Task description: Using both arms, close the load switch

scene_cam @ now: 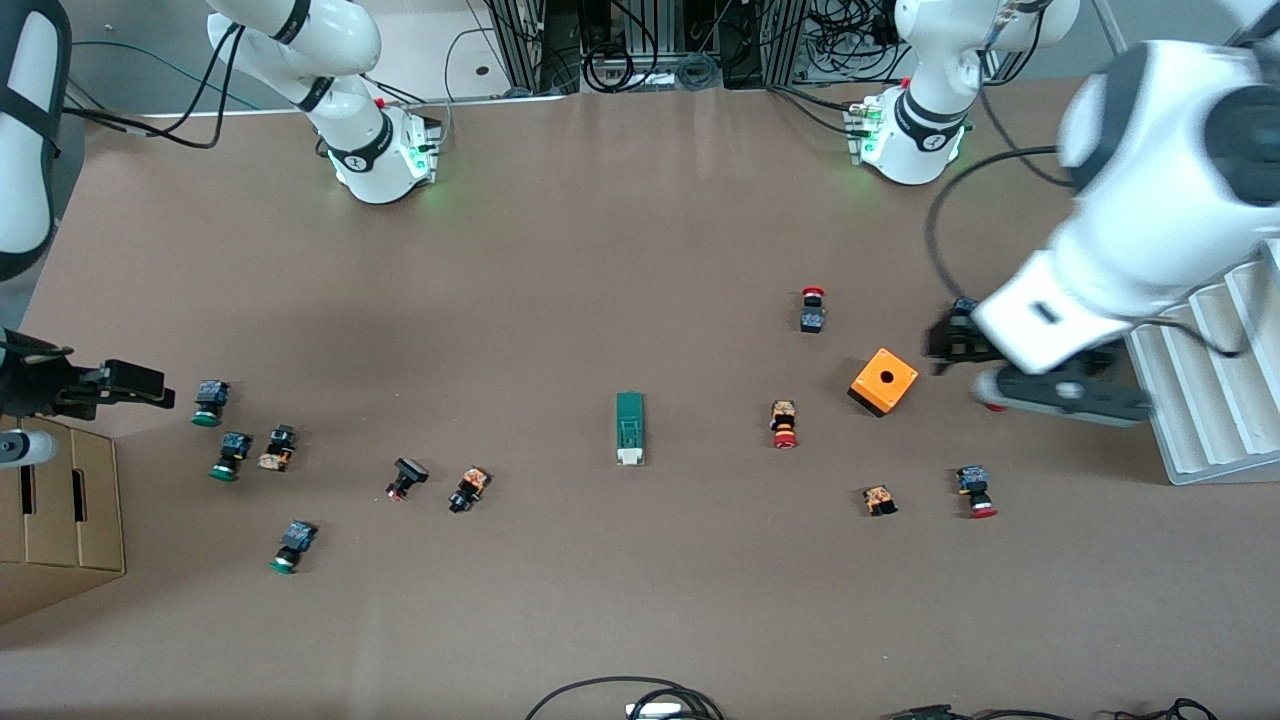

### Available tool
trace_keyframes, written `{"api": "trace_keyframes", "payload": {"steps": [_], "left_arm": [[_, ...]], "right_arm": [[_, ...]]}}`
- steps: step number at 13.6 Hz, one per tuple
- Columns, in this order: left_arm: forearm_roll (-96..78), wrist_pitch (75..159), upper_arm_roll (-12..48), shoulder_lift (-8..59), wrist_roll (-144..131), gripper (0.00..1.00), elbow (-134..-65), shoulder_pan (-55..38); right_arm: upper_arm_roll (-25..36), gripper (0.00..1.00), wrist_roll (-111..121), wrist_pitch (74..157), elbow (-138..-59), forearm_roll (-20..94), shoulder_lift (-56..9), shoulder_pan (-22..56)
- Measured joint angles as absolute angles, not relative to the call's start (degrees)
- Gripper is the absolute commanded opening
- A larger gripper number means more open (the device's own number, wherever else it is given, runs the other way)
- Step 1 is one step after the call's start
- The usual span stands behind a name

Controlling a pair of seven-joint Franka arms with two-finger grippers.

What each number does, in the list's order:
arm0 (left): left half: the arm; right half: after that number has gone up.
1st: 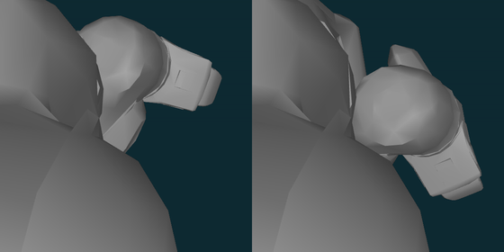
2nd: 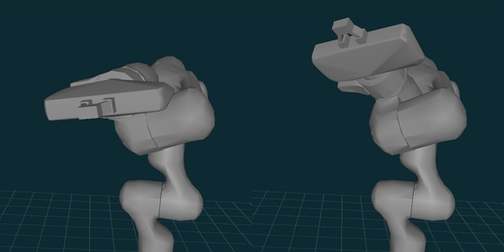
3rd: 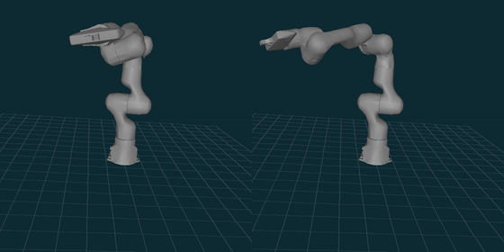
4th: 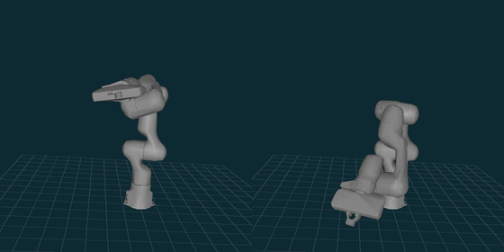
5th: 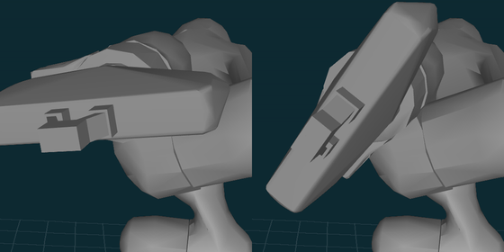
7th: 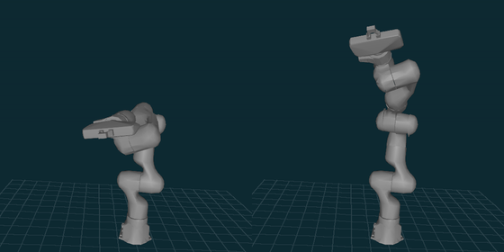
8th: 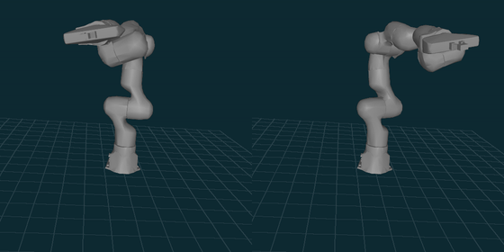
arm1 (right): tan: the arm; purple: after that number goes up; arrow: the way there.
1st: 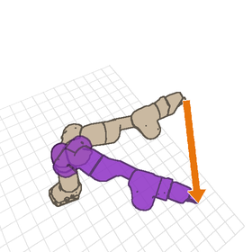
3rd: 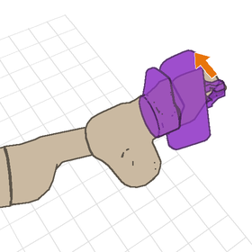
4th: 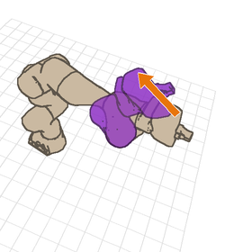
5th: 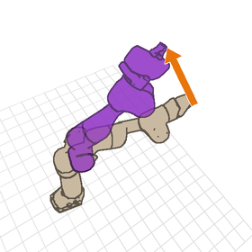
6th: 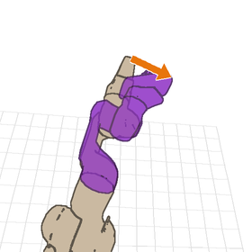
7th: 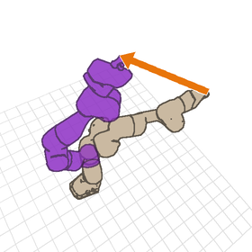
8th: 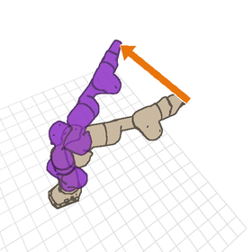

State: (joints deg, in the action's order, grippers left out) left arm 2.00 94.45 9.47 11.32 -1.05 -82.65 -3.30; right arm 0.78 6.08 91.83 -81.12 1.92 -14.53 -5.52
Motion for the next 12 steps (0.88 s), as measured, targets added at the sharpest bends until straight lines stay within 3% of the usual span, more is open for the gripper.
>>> {"api": "trace_keyframes", "payload": {"steps": [6,12], "left_arm": [[0.8,94.5,3.2,2.8,-0.2,1.0,-94.4,-1.0],[0.3,94.6,1.5,1.0,-0.1,1.0,-97.3,-1.2]], "right_arm": [[0.0,1.0,2.3,92.1,-86.7,1.3,-10.2,-5.0],[0.0,1.0,1.8,92.2,-88.8,1.3,-6.0,-5.0]]}}
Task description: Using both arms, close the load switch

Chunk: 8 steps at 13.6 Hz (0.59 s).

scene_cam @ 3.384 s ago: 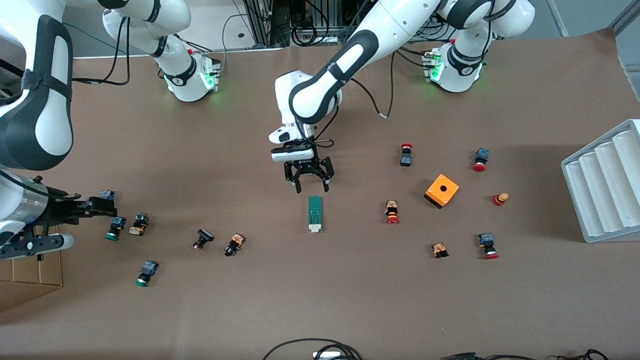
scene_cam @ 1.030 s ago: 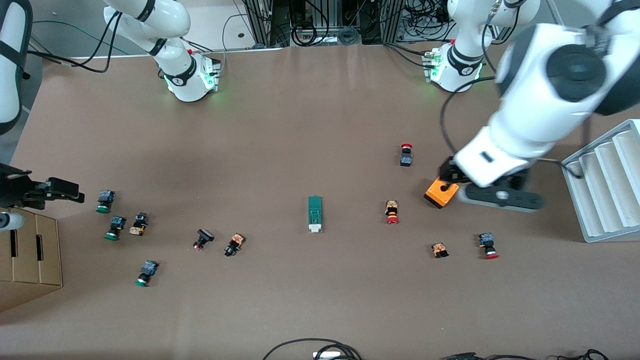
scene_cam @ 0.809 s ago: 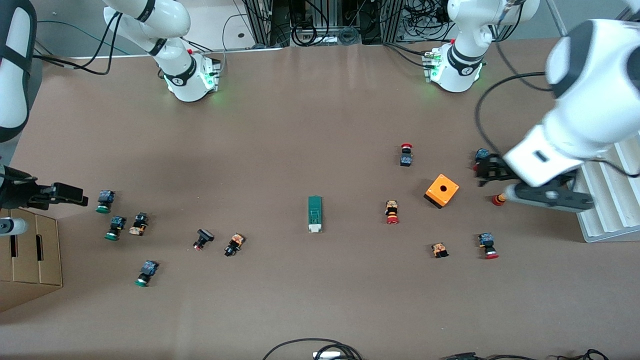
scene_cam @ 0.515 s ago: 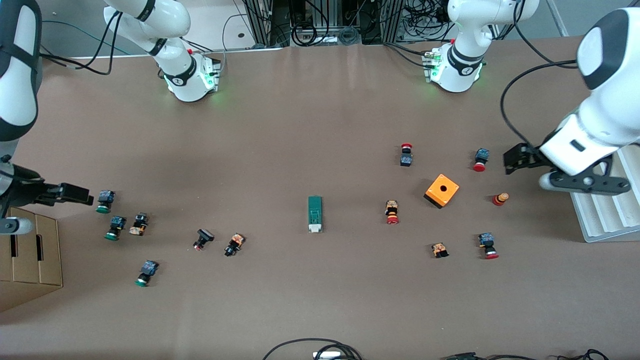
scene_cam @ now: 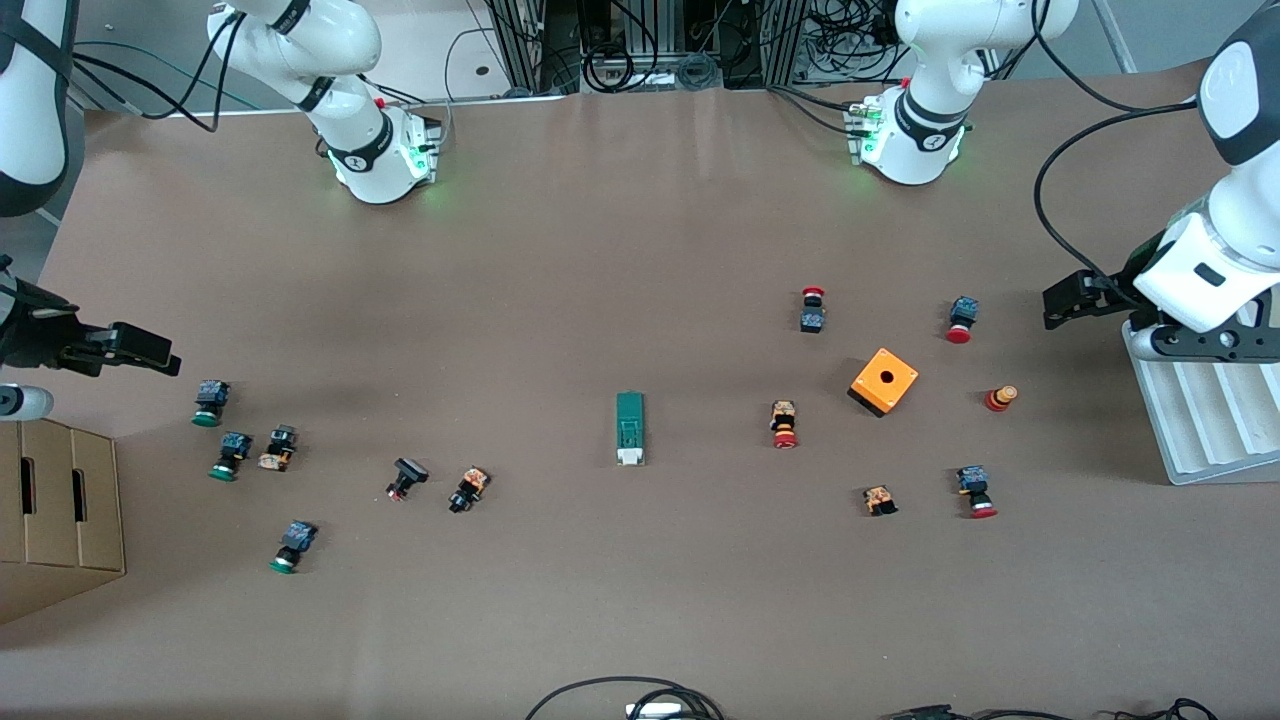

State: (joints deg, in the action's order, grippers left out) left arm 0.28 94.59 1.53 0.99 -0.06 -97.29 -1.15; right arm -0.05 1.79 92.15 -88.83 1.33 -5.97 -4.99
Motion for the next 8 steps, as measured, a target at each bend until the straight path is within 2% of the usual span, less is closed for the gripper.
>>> {"api": "trace_keyframes", "payload": {"steps": [8], "left_arm": [[0.3,94.8,1.7,1.1,-0.1,1.0,-96.9,-1.2]], "right_arm": [[-0.2,1.0,1.7,92.2,-88.8,1.3,-6.0,-4.4]]}}
